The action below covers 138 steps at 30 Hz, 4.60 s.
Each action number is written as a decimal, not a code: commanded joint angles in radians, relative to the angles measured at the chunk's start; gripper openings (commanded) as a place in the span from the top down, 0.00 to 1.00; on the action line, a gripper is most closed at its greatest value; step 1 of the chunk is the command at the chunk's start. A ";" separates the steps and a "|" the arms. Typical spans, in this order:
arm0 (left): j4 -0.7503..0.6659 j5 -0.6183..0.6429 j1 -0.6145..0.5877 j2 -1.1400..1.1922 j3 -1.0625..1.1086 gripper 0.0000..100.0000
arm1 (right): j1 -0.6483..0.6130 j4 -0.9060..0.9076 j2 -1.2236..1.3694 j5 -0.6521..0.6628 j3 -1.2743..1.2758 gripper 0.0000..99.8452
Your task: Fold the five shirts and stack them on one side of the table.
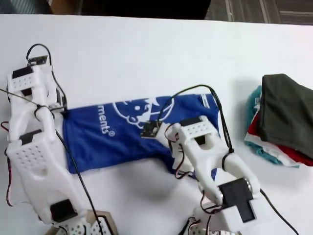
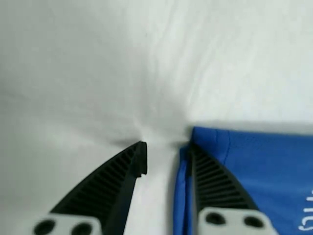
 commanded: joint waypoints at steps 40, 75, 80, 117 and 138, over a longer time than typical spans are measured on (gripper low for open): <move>-0.020 -0.002 -0.006 -0.002 0.018 0.84 | 0.084 0.521 0.641 0.204 -1.329 0.98; -0.023 -0.003 -0.003 -0.002 0.018 0.84 | 0.119 0.526 0.291 0.103 -1.194 0.76; -0.023 -0.003 -0.003 -0.002 0.018 0.84 | 0.130 0.521 0.168 0.087 -0.921 0.75; -0.025 -0.003 -0.005 -0.002 0.018 0.84 | 0.160 0.496 0.532 -0.341 -1.287 0.97; -0.025 -0.003 -0.005 -0.002 0.018 0.84 | 0.209 0.432 0.541 -0.058 -1.485 0.94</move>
